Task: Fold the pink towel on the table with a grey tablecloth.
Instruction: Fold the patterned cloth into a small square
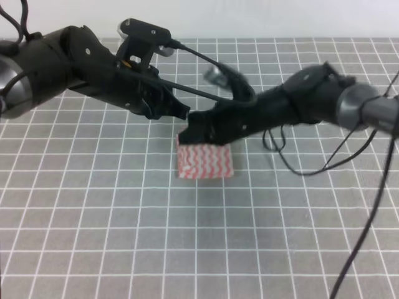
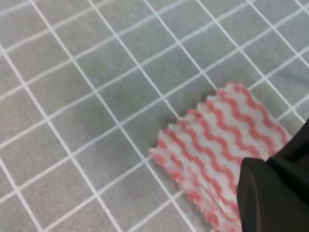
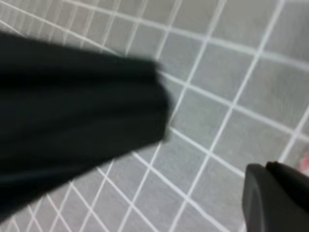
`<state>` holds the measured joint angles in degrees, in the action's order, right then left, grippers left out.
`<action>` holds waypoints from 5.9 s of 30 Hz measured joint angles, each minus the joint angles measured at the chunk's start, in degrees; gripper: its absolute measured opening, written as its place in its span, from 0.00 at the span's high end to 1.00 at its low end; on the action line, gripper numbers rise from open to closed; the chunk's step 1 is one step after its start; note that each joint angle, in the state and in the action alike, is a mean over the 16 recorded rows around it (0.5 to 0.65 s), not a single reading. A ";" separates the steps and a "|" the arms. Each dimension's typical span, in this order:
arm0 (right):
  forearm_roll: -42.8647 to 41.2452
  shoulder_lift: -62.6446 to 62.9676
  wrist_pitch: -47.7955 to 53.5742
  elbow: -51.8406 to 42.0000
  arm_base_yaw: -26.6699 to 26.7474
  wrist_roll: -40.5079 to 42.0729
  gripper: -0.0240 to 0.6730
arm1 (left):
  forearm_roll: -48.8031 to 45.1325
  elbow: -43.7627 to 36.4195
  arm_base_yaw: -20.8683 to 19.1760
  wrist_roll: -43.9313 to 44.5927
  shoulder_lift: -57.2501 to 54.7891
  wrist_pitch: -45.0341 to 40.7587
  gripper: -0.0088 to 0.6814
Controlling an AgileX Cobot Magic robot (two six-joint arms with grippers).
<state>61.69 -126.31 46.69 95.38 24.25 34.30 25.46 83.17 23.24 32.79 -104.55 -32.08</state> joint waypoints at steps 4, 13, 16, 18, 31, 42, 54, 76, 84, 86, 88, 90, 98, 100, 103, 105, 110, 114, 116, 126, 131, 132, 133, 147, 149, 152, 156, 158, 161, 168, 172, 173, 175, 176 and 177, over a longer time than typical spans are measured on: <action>-5.83 1.34 -0.40 0.00 -0.20 -2.12 0.99 | 0.38 0.00 0.01 0.64 -0.32 -1.07 0.99; -18.39 1.42 -2.41 0.01 -0.27 -9.55 0.99 | 4.46 -0.01 0.03 4.67 -3.48 -4.47 0.99; -19.64 1.89 -2.94 0.00 -0.20 -10.11 0.99 | 6.02 -0.01 0.03 6.18 -5.19 -6.03 0.99; -20.14 2.65 -3.27 0.01 -0.19 -10.40 0.99 | 6.92 -0.02 0.03 7.01 -6.27 -7.15 0.99; -30.83 16.67 -4.29 -1.80 -0.24 -17.31 0.99 | 6.56 -0.03 0.02 7.85 -7.49 -12.00 0.99; -33.81 39.31 -16.04 -18.03 -0.20 -20.99 0.99 | 4.29 -0.05 -0.01 6.29 8.63 -13.50 0.99; -31.76 67.57 -30.03 -42.62 -0.17 -21.03 0.99 | -6.81 -5.22 0.01 -5.79 30.90 -11.26 0.99; -31.85 99.59 -30.13 -64.64 -0.17 -20.81 0.99 | -25.91 -38.18 0.04 -31.64 70.27 -6.00 0.99; -32.27 102.31 -29.55 -65.16 -0.17 -20.73 0.99 | -27.83 -42.24 0.04 -36.65 78.27 -12.48 0.99; -32.39 102.41 -29.63 -65.18 -0.17 -20.71 0.99 | -27.72 -42.62 0.04 -36.97 79.16 -14.51 0.99; -32.48 102.43 -29.64 -65.20 -0.17 -20.70 0.99 | -27.63 -42.87 0.04 -37.17 79.67 -16.50 0.99; -32.55 102.43 -29.59 -65.21 -0.17 -20.68 0.99 | -27.52 -42.95 0.04 -37.24 79.93 -18.36 0.99; -32.70 102.37 -28.89 -65.21 -0.17 -20.63 0.99 | -27.31 -42.97 0.04 -36.96 80.11 -23.35 0.99; -32.68 102.43 -28.57 -65.22 -0.17 -20.64 0.99 | -27.31 -42.97 0.03 -36.90 80.17 -23.79 0.99; -32.62 102.37 -28.19 -65.21 -0.17 -20.64 0.99 | -27.32 -42.97 0.03 -36.78 80.17 -24.08 0.99; -32.57 102.37 -28.01 -65.21 -0.17 -20.64 0.99 | -27.31 -42.97 0.03 -36.70 80.23 -24.13 0.99; -33.07 102.32 -27.97 -65.42 -0.20 -20.65 0.99 | -27.31 -42.96 0.03 -36.66 80.29 -24.19 0.99; -35.07 102.37 -28.01 -65.99 -0.23 -20.66 0.99 | -27.34 -42.97 0.03 -36.63 80.17 -24.09 0.99; -36.69 102.37 -28.20 -66.34 -0.24 -20.66 0.99 | -27.34 -42.97 0.03 -36.62 80.17 -24.09 0.99; -48.23 103.26 -29.22 -67.87 -1.65 -20.76 0.99 | -27.36 -42.97 0.03 -36.62 80.17 -24.17 0.99; -52.37 105.99 -26.70 -68.00 -5.50 -20.62 0.99 | -27.46 -42.96 0.02 -36.65 80.42 -24.39 0.99; -52.89 106.80 -25.69 -68.00 -6.51 -20.59 0.99 | -27.49 -42.96 0.02 -36.65 80.42 -24.40 0.99; -53.30 107.65 -24.59 -68.01 -7.55 -20.56 0.99 | -27.53 -42.96 0.02 -36.65 80.48 -24.41 0.99; -55.33 115.32 -18.82 -70.55 -17.71 -20.66 0.99 | -27.99 -42.98 0.05 -36.59 79.92 -24.27 0.99; -55.12 115.41 -21.37 -72.32 -17.86 -20.76 0.99 | -28.00 -42.98 0.05 -36.58 79.90 -24.27 0.99; -54.70 115.90 -26.39 -76.13 -18.01 -20.96 0.99 | -28.01 -42.98 0.05 -36.56 79.89 -24.27 0.99; -54.18 117.82 -33.36 -83.03 -18.74 -21.79 0.99 | -27.99 -42.97 0.05 -36.56 79.88 -24.34 0.99; -54.16 119.10 -35.44 -86.20 -19.34 -22.44 0.99 | -27.99 -42.97 0.04 -36.56 79.94 -24.35 0.99; -54.79 121.24 -37.42 -90.55 -20.43 -24.21 0.99 | -28.03 -42.97 0.04 -36.55 80.06 -24.38 0.99; -57.48 125.10 -35.40 -96.31 -23.04 -28.60 0.99 | -28.37 -42.97 0.04 -36.54 80.02 -24.49 0.99; -58.99 125.62 -32.25 -96.21 -23.87 -30.42 0.99 | -28.58 -42.97 0.03 -36.54 80.14 -24.60 0.99; -59.20 125.68 -31.86 -96.14 -23.97 -30.71 0.99 | -28.63 -42.97 0.03 -36.54 80.19 -24.63 0.99; -59.69 125.67 -30.97 -96.25 -24.12 -31.34 0.99 | -28.75 -42.97 0.03 -36.54 80.14 -24.66 0.99; -59.67 125.73 -30.73 -96.15 -24.14 -31.32 0.99 | -28.81 -42.98 0.04 -36.54 80.09 -24.68 0.99; -59.66 125.73 -30.51 -96.16 -24.15 -31.32 0.99 | -28.81 -42.98 0.04 -36.54 80.09 -24.68 0.99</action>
<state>2.03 -0.58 16.18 -0.78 0.10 2.98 -3.35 40.20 23.27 -3.74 -24.46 -56.76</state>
